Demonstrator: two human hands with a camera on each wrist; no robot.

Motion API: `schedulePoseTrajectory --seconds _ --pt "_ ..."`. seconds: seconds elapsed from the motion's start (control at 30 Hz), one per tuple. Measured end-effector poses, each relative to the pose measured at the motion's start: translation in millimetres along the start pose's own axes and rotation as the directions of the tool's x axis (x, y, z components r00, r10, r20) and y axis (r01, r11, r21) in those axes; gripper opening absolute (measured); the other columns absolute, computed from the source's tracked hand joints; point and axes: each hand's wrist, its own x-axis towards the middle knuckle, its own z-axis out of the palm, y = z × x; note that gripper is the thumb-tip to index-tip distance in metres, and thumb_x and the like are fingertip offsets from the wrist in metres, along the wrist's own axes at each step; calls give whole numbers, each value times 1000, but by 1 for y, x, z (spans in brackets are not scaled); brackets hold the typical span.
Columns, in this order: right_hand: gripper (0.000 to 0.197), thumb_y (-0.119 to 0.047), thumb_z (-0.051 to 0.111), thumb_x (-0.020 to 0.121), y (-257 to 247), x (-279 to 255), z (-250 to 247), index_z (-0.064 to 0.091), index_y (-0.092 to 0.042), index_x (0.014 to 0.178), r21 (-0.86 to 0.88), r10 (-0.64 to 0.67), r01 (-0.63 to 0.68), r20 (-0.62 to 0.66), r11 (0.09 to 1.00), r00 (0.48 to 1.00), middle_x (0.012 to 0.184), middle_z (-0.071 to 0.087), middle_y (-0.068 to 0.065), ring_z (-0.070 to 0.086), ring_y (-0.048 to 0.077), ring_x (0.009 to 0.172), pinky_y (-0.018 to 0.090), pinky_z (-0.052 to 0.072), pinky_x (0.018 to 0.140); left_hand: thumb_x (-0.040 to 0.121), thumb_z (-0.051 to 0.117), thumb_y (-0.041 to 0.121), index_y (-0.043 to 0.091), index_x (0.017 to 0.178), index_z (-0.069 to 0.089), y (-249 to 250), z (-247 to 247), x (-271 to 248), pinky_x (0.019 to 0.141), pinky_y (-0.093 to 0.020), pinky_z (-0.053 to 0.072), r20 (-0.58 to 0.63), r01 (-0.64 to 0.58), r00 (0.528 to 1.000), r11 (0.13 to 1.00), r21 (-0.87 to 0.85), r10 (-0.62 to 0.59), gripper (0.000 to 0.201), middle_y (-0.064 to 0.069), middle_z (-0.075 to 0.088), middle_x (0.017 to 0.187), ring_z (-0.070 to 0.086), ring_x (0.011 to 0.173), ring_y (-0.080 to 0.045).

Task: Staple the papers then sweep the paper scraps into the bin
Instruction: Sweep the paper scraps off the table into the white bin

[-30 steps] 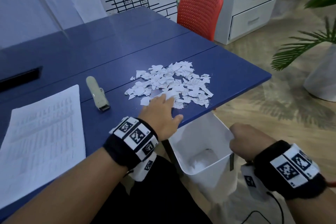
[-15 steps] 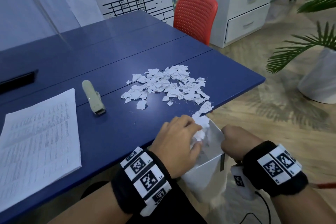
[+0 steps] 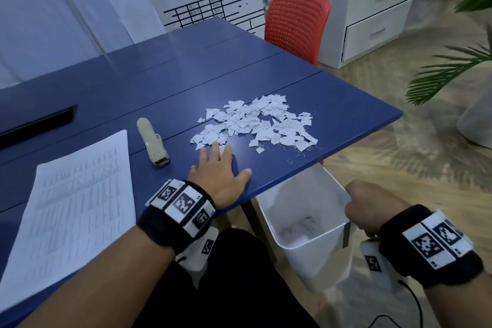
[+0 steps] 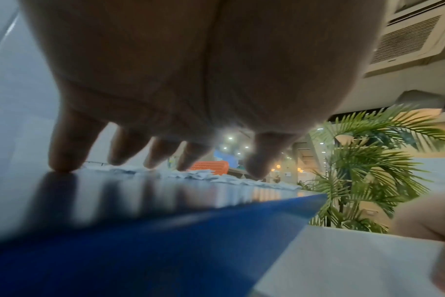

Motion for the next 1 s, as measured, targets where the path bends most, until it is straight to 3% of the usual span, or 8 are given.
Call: schedulePoseTrajectory --seconds 0.23,0.4,0.5,0.57,0.63,0.73,0.83,1.0 --pt "12 -4 42 83 5 -6 -6 48 -14 80 7 40 -40 -1 999 999 75 49 1 49 13 62 25 36 48 95 33 54 15 153 10 37 15 -24 121 -52 4 55 -238 970 971 -23 239 73 -2 -1 165 -6 152 -26" --pt "11 -4 43 82 4 -11 -8 47 -14 78 20 43 -43 8 999 999 74 53 4 50 17 60 25 38 48 97 39 38 11 153 14 76 36 -50 123 -43 1 -20 -479 878 876 -62 479 67 -5 4 165 -3 152 -21" --pt "11 -5 43 81 7 -13 -10 47 -15 76 14 49 -49 -3 999 999 71 53 4 49 16 58 25 36 47 93 47 30 12 142 42 86 40 -54 121 -34 20 -129 -593 805 791 -148 579 52 -3 37 155 29 145 -19" --pt "12 -4 43 82 8 -15 -13 46 -14 76 19 58 -58 -8 998 998 71 52 4 49 16 58 25 35 47 89 49 31 19 130 56 87 38 -51 108 -36 41 -198 -607 794 765 -217 574 43 4 58 137 52 127 -16" --pt "13 -3 42 82 8 -16 -14 46 -13 76 27 68 -68 -10 997 998 71 50 4 47 15 57 25 34 46 85 48 32 23 123 59 87 31 -40 100 -38 46 -274 -602 794 765 -228 543 40 7 62 130 57 119 -17" --pt "10 -3 41 84 7 -16 -15 48 -10 83 15 67 -66 -15 998 998 71 48 3 45 14 56 24 33 45 88 50 30 20 137 47 89 14 -13 112 -42 36 -294 -513 842 839 -179 452 50 2 45 147 41 136 -19" --pt "10 -4 41 83 7 -16 -15 48 -11 83 5 67 -67 -17 998 998 71 50 3 46 16 57 25 35 46 92 49 38 23 149 26 91 4 12 120 -46 19 -112 -375 923 925 -54 368 63 -1 13 163 9 151 -22" --pt "12 -4 41 83 10 -15 -19 50 -10 87 16 70 -70 -3 997 998 71 50 3 46 15 57 25 36 47 92 43 39 25 150 23 96 19 13 121 -50 11 9 -450 892 888 89 452 63 0 10 164 3 151 -25"
